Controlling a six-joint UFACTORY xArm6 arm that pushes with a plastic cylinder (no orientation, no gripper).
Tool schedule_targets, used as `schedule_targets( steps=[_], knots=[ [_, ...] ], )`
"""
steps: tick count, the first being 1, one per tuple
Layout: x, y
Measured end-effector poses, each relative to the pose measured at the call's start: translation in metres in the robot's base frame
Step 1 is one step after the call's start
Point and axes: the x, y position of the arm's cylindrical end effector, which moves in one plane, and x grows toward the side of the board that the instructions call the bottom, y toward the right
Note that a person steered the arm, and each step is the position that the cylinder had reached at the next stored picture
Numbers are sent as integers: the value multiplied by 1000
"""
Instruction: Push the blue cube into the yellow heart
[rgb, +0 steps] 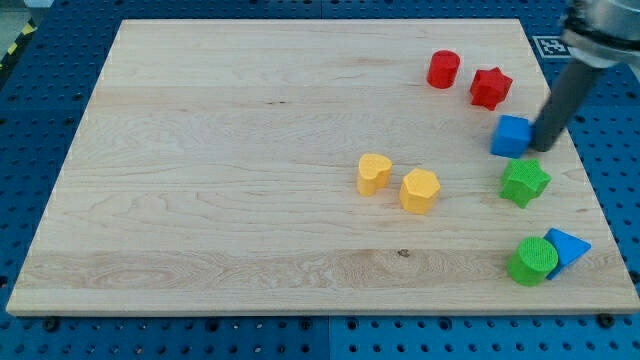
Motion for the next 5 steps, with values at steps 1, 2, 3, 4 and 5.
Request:
schedule_targets(
  steps=[1,2,3,4,5],
  knots=[
    [0,-93],
    [0,-114],
    [-3,-78],
    [-27,-74],
    [-56,-94]
  ],
)
